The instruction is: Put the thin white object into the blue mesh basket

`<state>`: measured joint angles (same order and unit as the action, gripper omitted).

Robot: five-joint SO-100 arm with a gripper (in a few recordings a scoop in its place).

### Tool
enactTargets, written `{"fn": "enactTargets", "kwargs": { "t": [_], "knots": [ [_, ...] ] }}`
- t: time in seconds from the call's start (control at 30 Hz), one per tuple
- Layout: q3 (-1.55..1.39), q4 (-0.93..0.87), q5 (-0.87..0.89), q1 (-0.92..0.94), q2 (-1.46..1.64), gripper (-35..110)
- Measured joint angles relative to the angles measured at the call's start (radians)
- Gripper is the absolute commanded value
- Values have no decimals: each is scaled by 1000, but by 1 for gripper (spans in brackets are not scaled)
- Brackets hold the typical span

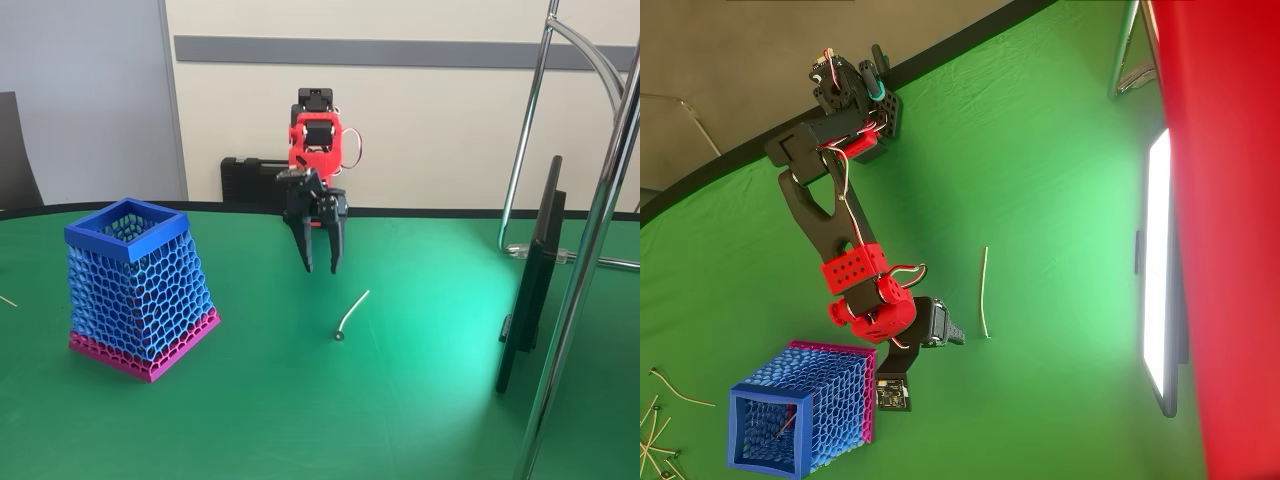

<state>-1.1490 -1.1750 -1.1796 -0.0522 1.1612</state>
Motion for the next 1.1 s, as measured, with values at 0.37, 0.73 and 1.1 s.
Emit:
{"fn": "enactTargets", "kwargs": {
  "t": [0.37,0.73,1.1],
  "knots": [
    [137,0,-8,-26,-210,22],
    [181,0,-18,-28,-296,22],
    [235,0,-23,-43,-376,22]
  ]
}}
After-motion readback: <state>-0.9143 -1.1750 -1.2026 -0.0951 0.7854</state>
